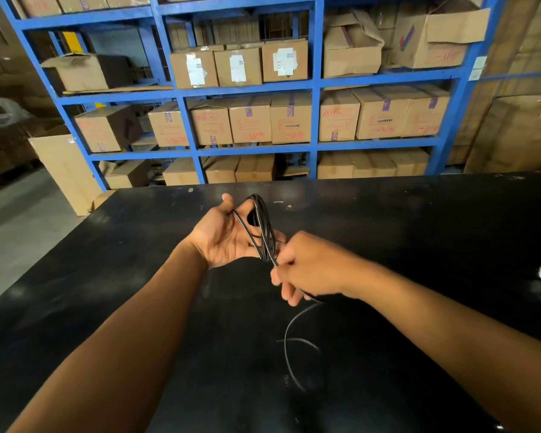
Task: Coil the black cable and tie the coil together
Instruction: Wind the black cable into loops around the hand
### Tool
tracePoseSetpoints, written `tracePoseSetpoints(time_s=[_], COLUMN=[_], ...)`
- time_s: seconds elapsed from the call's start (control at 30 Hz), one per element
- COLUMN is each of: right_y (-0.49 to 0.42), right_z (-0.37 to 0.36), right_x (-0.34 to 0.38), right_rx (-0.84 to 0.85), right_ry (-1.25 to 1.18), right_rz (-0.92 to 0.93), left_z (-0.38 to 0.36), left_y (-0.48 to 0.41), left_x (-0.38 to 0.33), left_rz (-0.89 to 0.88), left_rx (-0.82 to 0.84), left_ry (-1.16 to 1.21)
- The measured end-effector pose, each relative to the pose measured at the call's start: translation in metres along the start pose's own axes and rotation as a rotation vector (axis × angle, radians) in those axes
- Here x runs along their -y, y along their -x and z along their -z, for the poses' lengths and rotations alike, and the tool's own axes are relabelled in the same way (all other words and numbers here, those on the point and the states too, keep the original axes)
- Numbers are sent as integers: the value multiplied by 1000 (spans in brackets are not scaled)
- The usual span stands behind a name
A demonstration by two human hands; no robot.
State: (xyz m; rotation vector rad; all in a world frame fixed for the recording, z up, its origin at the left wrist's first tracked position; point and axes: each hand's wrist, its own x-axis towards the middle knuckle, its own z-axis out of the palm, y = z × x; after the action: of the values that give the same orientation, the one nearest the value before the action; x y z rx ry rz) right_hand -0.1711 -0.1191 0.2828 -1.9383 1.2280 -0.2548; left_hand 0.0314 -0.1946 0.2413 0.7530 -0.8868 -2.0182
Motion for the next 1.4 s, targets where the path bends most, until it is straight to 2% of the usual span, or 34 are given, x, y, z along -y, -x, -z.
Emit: tracePoseSetpoints(time_s=[0.13, 0.2, 0.33, 0.57, 0.87, 1.0, 1.27, 1.4], right_y=[-6, -11, -21, -53, -76, -79, -57, -28], right_z=[-24, -34, -44, -12, 55, 71, 69, 50], right_x=[-27, -41, -62, -92, -53, -37, -2, 17], right_rx=[96, 130, 104, -83, -259, -330, -487, -427], right_ry=[-64, -78, -53, 120, 400, 478, 620, 723], right_rz=[-21, -30, -1, -62, -64, -55, -50, -60], left_z=[-6, -10, -16, -34, -39, -35, -5, 6], left_y=[0, 1, 8, 26, 32, 27, 16, 9], left_x=[0, 2, 7, 26, 52, 65, 64, 51], left_rz=[43, 71, 96, 119, 231, 289, 277, 211], left_rx=[79, 171, 322, 454, 501, 472, 279, 128], left_ry=[33, 82, 113, 15, -114, -118, -25, 38])
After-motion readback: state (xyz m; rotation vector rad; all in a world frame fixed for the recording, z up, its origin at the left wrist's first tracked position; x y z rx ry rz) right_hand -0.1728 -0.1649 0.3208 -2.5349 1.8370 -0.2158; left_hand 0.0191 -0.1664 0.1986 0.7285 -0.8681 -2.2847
